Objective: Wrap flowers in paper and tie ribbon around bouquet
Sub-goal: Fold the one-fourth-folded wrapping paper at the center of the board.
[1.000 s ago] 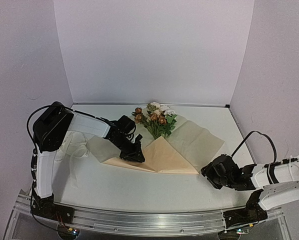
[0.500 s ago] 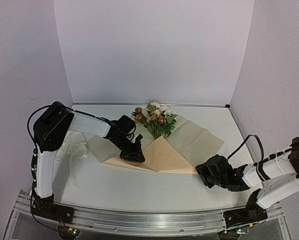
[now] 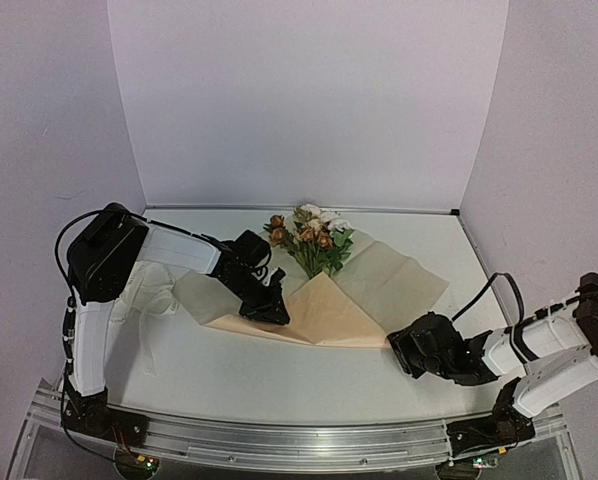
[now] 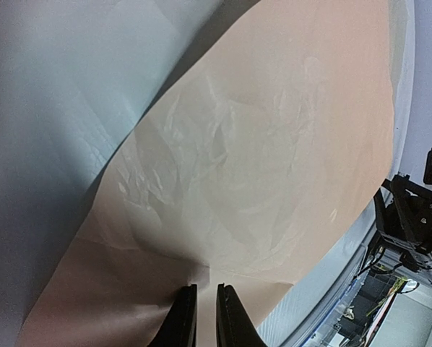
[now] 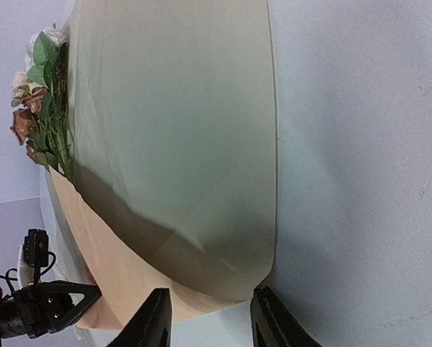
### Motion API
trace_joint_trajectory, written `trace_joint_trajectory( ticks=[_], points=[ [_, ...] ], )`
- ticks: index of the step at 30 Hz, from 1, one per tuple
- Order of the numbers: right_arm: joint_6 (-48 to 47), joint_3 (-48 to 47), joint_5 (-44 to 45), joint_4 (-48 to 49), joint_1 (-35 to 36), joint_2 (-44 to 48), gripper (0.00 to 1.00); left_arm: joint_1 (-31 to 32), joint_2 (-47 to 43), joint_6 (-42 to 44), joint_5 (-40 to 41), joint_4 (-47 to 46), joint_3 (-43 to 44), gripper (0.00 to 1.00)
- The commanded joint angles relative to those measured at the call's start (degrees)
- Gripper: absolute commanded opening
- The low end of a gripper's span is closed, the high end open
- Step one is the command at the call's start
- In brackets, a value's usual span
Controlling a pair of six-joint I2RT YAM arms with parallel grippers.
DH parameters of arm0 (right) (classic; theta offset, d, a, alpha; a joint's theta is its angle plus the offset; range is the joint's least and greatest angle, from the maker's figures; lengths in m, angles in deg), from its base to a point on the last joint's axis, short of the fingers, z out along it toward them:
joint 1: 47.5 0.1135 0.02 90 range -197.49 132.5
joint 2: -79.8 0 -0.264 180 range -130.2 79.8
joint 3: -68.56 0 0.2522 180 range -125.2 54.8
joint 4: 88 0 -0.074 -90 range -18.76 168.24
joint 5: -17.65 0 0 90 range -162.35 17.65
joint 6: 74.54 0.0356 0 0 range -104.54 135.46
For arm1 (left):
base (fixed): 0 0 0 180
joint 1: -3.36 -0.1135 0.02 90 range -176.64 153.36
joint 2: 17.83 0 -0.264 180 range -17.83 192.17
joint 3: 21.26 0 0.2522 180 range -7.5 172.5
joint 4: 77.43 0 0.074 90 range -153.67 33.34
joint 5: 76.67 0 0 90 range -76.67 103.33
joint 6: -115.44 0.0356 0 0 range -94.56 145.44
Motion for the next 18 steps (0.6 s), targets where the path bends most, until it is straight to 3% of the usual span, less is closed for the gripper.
trace_joint_trajectory(
  ticks=[1, 11, 18],
  points=[
    [-0.94, 0.85, -2.52, -5.64, 0.48, -4.17, 0.38, -0.33, 2.92, 0.88, 4.18, 2.69, 0.29, 0.13],
    [-9.80, 0.22, -1.10, -3.33, 0.48, -2.18, 0.25, -0.32, 2.45, 0.78, 4.31, 2.44, -0.39, 0.12],
    [-15.79, -3.08, -2.49, -8.43, 0.48, 0.56, 0.00, -0.31, 2.16, 0.97, 4.10, 2.43, -0.14, 0.13]
  ],
)
